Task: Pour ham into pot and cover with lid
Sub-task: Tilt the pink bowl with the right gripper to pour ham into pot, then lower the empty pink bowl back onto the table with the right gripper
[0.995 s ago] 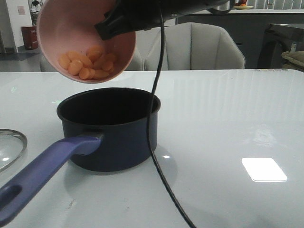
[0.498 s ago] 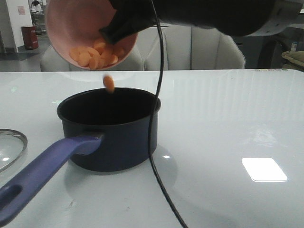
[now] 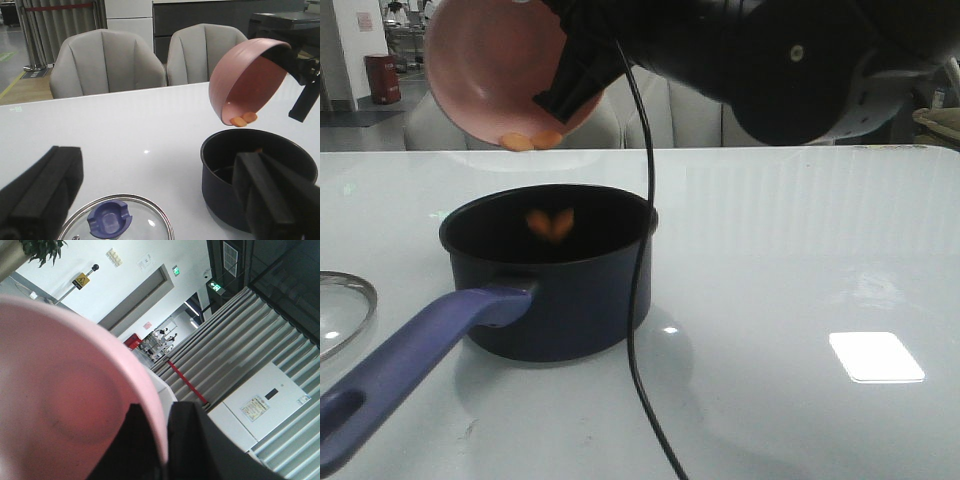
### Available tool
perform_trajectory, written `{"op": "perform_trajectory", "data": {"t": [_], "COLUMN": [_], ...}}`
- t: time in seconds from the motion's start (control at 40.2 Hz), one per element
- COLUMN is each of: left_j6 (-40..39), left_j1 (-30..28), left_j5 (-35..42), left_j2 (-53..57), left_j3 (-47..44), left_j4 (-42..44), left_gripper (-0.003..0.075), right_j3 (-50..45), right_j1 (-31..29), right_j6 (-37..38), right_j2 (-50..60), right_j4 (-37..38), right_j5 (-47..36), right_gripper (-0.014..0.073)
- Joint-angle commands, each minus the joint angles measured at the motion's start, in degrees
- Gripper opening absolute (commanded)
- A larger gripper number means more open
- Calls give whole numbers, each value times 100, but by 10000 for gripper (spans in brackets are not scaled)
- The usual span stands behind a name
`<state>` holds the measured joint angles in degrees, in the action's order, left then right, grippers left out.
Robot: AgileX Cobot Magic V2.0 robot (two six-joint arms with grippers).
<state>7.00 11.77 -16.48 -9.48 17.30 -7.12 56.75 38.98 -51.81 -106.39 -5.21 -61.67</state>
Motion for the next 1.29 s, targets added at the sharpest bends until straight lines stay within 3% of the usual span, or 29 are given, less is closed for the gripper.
{"op": "perform_trajectory", "data": {"t": [0.0, 0.199, 0.323, 0.522, 0.721, 0.871, 1.045, 1.169, 1.269], "left_j6": [7, 7, 7, 7, 7, 7, 7, 7, 7], "left_j1": [45, 45, 45, 45, 45, 45, 45, 45, 45], "left_j5": [440, 440, 440, 440, 440, 440, 440, 440, 440], "left_j2": [-57, -57, -57, -57, -57, -57, -57, -57, -57], "left_j3": [154, 154, 154, 154, 154, 154, 154, 154, 154], "left_j4": [-20, -20, -20, -20, -20, -20, -20, -20, -20], "left_gripper": [648, 648, 648, 648, 648, 648, 648, 648, 648], "right_j3": [150, 150, 150, 179, 235, 235, 235, 229, 229], "right_j1": [28, 28, 28, -73, -442, -843, -1500, -1884, -2156], "right_j6": [-100, -139, 170, 1999, 2661, 3414, 5146, 5882, 5938], "right_j2": [248, 245, 318, 1130, 2003, 2557, 2929, 3021, 3000], "right_j4": [6, 12, -20, -139, 3, 692, 1275, 1209, 791], "right_j5": [-823, -970, -538, 1545, 3391, 4726, 5752, 6586, 7377], "right_gripper": [142, 142, 142, 142, 142, 142, 142, 142, 142]}}
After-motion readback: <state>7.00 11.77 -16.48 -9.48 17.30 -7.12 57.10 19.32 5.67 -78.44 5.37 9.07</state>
